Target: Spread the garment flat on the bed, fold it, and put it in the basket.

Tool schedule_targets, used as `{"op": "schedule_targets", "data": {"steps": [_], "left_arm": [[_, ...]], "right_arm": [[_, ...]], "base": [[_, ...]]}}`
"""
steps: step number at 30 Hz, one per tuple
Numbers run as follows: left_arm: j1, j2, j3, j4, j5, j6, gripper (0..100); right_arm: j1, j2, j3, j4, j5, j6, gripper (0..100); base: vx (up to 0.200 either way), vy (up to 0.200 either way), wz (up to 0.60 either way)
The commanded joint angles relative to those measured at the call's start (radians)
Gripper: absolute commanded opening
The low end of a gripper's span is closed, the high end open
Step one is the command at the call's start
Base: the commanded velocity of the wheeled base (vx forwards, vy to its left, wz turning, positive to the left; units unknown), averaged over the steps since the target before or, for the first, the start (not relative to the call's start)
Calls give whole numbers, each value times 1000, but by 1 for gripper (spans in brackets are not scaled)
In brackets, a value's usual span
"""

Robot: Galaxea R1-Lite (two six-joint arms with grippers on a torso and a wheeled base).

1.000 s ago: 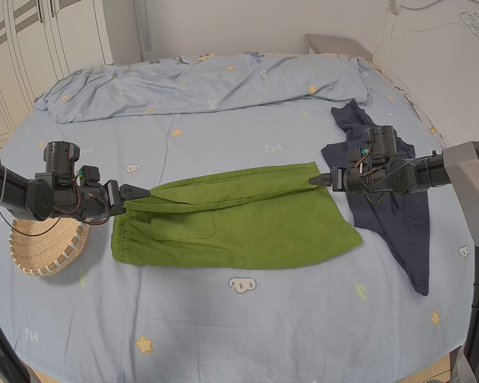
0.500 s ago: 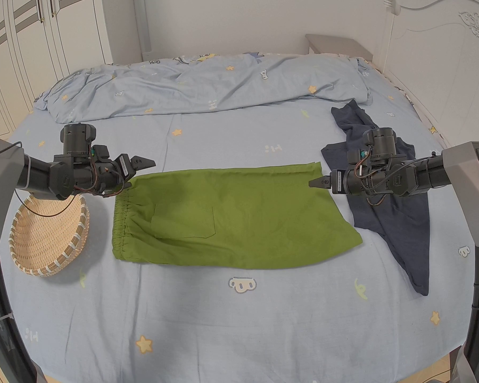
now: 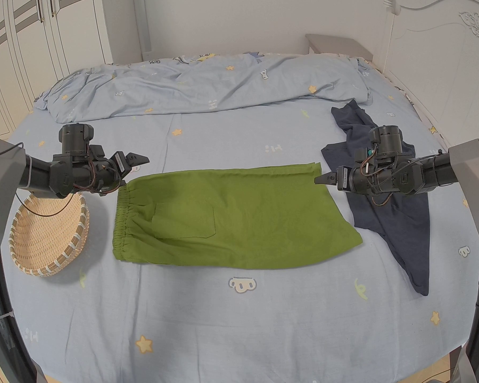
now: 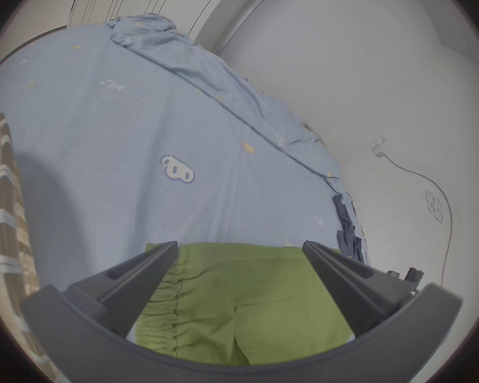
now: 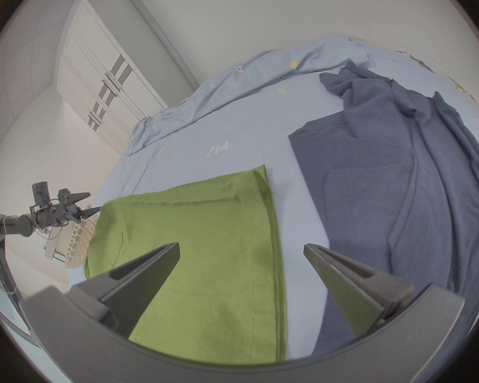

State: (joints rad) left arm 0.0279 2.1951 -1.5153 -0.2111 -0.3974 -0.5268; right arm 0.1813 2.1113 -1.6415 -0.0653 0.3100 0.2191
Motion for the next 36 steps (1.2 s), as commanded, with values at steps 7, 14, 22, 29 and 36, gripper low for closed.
{"op": "schedule_targets", "data": {"steps": [7, 14, 22, 29, 36], "left_arm": [[4, -405, 392, -2, -81, -5, 100], [58, -311, 540, -60, -101, 126, 100], [92, -206, 543, -77, -159, 202, 100], [75, -113, 526, -134, -158, 202, 100], [61, -63, 494, -172, -159, 194, 100]], "right_arm": [[-78, -76, 68, 113, 27, 37, 100], [-109, -76, 61, 147, 175, 22, 100], [-112, -74, 69, 145, 228, 22, 100], [-106, -68, 69, 144, 228, 20, 100], [-106, -68, 75, 140, 228, 19, 100]], "base": [[0, 0, 0], [0, 0, 0], [0, 0, 0], [0, 0, 0], [0, 0, 0]]}}
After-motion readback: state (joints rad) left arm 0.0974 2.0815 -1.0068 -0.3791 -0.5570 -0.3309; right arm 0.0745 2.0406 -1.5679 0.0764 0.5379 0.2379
